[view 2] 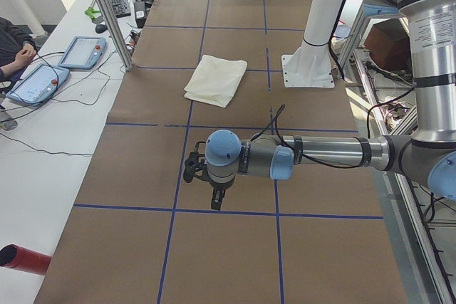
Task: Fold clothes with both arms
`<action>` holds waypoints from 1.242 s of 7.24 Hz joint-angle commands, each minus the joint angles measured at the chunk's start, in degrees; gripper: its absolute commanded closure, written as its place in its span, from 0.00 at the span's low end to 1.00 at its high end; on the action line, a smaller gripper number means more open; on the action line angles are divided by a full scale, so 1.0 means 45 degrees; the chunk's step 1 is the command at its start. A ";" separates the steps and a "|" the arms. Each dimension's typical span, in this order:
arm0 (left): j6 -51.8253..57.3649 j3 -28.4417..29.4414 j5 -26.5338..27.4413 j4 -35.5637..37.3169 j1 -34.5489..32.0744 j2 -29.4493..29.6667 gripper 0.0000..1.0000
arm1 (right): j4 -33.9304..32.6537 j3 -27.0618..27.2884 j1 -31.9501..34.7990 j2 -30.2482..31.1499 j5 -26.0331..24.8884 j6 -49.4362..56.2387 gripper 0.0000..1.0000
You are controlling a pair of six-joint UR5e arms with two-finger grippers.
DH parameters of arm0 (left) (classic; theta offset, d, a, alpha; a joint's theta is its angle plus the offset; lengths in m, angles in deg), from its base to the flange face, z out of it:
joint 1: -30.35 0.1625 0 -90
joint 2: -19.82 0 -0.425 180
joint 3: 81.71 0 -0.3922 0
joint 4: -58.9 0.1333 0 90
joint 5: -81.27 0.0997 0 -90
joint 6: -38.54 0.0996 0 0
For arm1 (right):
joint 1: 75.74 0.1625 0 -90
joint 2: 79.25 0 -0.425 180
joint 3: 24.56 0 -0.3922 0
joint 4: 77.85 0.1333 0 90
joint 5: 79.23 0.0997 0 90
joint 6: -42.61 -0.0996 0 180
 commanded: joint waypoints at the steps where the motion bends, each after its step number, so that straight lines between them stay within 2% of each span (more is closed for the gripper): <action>1: -0.0014 -0.0067 -0.0002 -0.0004 -0.0001 0.0011 0.00 | 0.0000 0.0025 -0.0001 0.0000 -0.0015 0.0000 0.00; 9: -0.0034 -0.0166 -0.0002 -0.0004 -0.0001 -0.0067 0.00 | 0.0039 0.0084 -0.0001 -0.0020 0.0044 0.0176 0.00</action>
